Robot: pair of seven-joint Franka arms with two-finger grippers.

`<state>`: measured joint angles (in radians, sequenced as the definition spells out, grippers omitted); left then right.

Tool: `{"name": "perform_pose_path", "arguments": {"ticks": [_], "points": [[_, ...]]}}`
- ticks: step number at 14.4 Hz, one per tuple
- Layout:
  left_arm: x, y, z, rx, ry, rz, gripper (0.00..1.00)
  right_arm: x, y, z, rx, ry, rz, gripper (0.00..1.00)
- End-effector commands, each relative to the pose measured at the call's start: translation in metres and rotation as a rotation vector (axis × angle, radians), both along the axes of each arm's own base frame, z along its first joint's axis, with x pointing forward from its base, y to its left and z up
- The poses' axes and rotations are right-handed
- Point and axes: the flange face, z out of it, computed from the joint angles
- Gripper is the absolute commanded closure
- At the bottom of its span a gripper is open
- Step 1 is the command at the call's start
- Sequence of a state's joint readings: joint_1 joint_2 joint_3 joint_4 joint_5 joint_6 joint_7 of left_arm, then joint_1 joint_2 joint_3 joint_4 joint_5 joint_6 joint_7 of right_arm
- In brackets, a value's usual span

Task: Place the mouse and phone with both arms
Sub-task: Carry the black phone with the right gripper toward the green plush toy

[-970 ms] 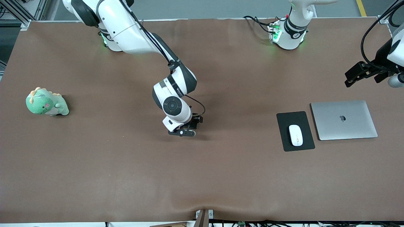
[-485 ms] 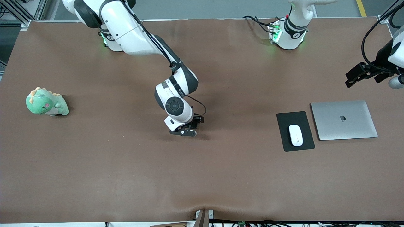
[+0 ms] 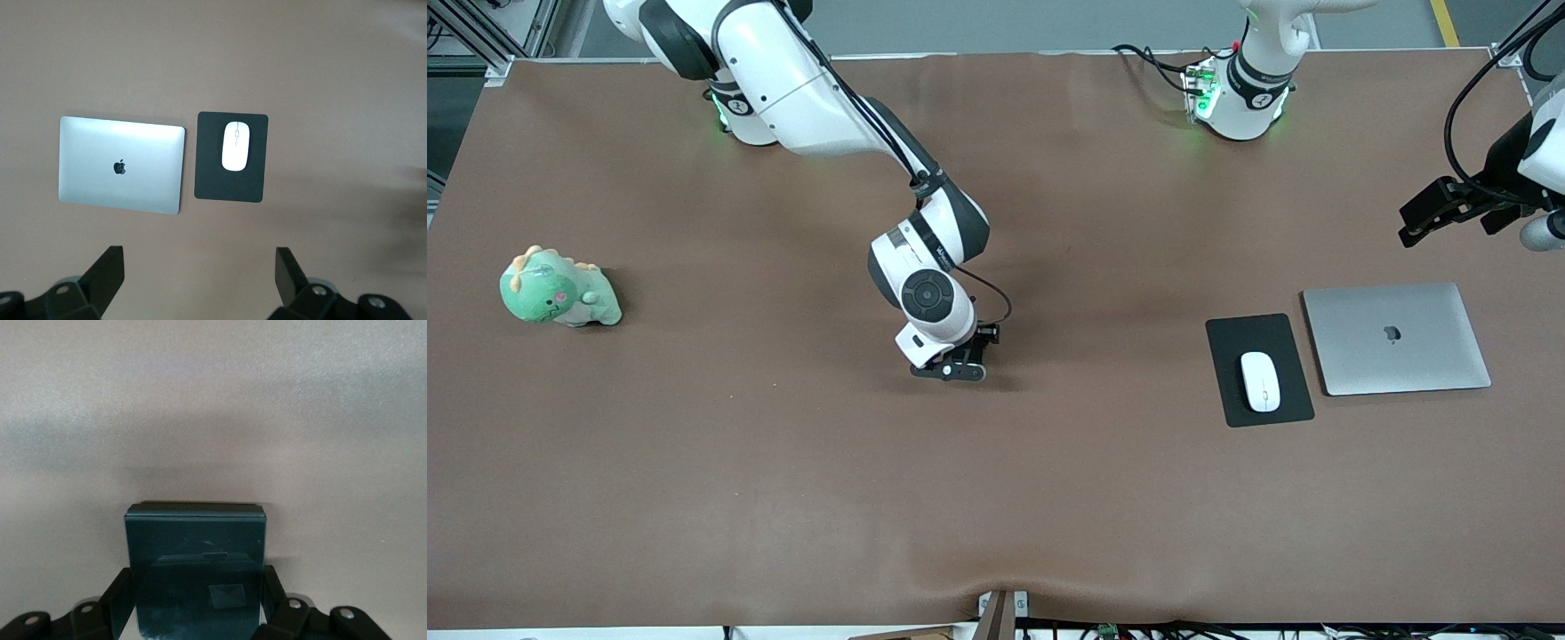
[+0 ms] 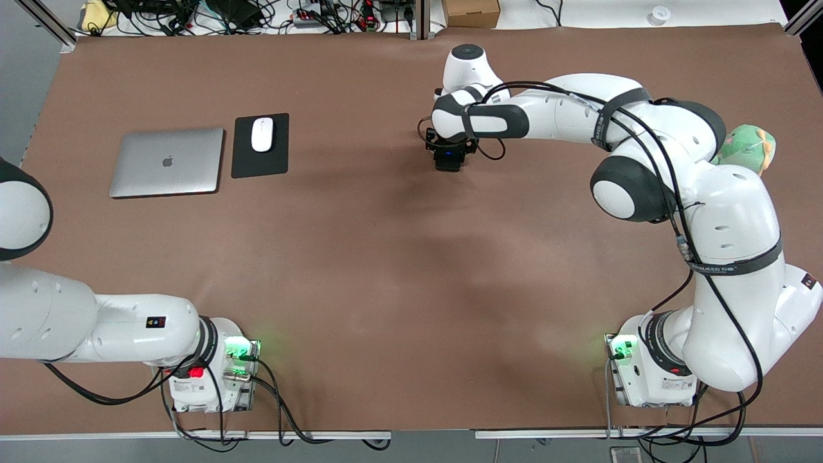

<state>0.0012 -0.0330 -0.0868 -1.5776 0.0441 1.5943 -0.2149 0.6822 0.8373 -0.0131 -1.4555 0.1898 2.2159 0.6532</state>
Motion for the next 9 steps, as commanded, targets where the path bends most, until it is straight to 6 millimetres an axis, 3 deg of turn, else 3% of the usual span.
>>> {"name": "perform_pose_path", "arguments": {"ticks": [1, 6, 9], "points": [[-0.002, -0.001, 0.0, -0.021, 0.006, -0.019, 0.0, 0.009, -0.004, 0.018, -0.01, 0.007, -0.001, 0.84], [0.0, -0.006, 0.0, -0.023, 0.006, -0.027, 0.0, 0.041, -0.032, 0.069, -0.01, 0.048, -0.048, 0.91], [-0.002, -0.009, 0.001, -0.022, 0.005, -0.033, 0.0, 0.047, -0.062, 0.064, -0.047, 0.097, -0.075, 0.91]]}}
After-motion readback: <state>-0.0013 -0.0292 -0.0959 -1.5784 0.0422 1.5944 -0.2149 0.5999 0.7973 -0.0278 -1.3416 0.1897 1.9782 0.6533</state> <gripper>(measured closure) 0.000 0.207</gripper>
